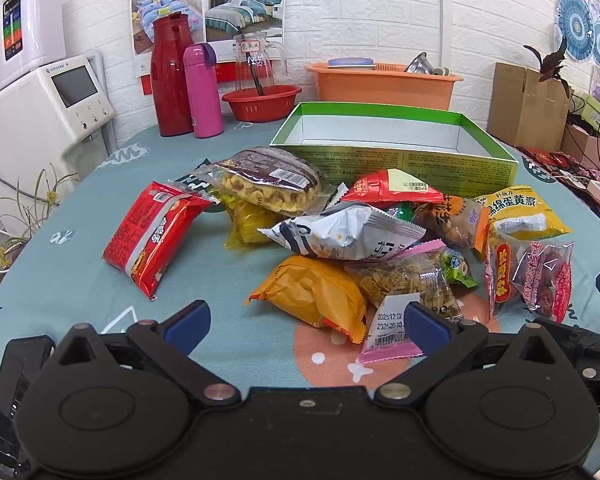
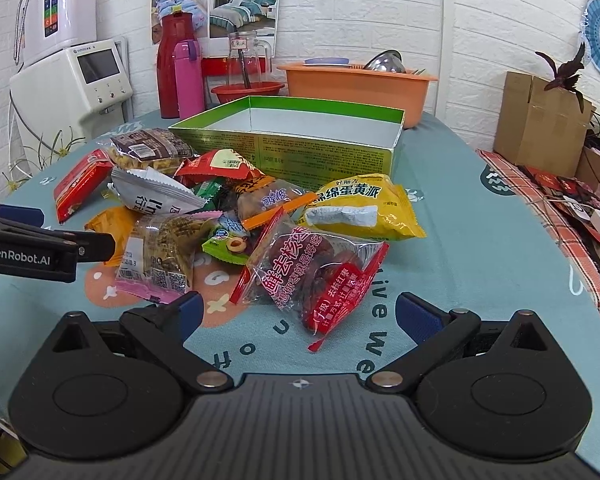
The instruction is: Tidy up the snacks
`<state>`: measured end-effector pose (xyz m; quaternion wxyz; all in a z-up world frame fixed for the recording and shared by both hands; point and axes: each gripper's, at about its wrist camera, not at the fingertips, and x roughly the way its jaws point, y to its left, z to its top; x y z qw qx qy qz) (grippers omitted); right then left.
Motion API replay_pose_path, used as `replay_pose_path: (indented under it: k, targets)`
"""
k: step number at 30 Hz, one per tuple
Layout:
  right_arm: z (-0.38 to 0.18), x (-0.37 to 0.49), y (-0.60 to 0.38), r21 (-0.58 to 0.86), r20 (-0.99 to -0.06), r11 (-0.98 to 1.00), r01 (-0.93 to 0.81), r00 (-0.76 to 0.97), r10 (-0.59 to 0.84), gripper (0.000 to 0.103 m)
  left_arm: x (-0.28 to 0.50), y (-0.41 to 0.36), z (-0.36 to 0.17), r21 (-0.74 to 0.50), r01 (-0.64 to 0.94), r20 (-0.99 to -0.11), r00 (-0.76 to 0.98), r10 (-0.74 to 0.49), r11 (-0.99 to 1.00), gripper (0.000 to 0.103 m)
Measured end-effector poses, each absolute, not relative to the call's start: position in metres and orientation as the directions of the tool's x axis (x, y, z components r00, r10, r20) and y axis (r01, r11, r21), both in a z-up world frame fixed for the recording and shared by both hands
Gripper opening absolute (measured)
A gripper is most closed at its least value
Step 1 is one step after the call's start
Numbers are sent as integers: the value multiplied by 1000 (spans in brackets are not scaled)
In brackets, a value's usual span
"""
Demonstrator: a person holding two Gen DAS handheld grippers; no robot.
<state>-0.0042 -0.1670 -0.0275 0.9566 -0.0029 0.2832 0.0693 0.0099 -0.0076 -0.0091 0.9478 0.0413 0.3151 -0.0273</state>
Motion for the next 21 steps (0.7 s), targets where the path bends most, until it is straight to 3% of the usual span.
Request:
replay_pose_path:
  k: [17,21]
  targets:
    - [-28,-5,-164,16,-522,988,-150,842,136,103,10,-7,-12,56,89,-600,799,-38,994,103]
    - [-29,-5,-167,30,-501,988,-154,853,148,103,10,-4,-12,19,123,-596,798,-87,992,103]
